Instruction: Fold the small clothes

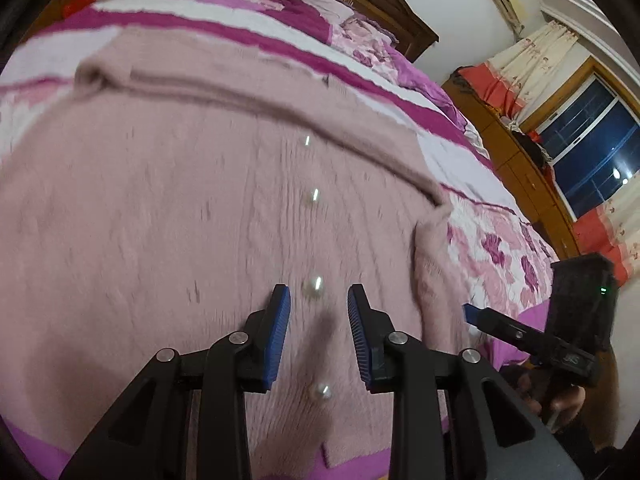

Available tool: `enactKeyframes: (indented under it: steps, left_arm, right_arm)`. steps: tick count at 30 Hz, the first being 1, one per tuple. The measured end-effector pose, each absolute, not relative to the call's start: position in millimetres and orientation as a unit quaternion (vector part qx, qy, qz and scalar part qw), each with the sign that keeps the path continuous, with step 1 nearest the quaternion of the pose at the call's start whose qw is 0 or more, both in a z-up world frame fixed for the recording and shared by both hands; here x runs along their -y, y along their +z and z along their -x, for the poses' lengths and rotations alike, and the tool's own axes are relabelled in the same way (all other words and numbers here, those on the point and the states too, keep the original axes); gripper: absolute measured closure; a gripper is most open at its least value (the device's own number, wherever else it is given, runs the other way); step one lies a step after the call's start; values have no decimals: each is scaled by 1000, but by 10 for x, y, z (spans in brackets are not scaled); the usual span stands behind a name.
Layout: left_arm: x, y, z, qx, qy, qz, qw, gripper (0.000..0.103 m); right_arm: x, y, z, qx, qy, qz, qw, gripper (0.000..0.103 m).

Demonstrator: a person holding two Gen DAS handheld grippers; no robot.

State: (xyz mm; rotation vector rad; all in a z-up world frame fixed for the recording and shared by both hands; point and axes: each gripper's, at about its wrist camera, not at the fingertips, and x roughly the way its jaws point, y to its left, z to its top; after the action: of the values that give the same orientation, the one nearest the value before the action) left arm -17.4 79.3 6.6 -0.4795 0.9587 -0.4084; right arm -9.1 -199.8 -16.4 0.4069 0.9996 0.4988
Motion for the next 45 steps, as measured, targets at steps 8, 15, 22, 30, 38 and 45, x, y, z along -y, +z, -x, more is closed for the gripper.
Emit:
enactKeyframes:
  steps: [8,15,22,30,38,45]
  left_arm:
    - [-856,-113,282,-429,-200,250,845,97]
    - [-1081,-6,505,-426,-190,264,845,97]
    - [-1889,384,1007,-368,-54,265,890,82]
    - [-2682,207,1367,-377,8,281,882,79]
    - [-2651,-212,1239,-387,10,324,863,79]
    - [-2554,-392,1225,-356,-19,367,859,103]
  right_arm:
    - [1704,-350,69,-469,224,-174,837,94]
    - [2037,-50,552,-434,235,-217,842,94]
    - [2387,2,990,-442,213,-218,844,94]
    - [2415,-178,1029,-455,209,-213,839,94]
    - [2331,-433,885,-478,172,-181,842,92]
    - [2438,-630,691,-466,195,-252,826,91]
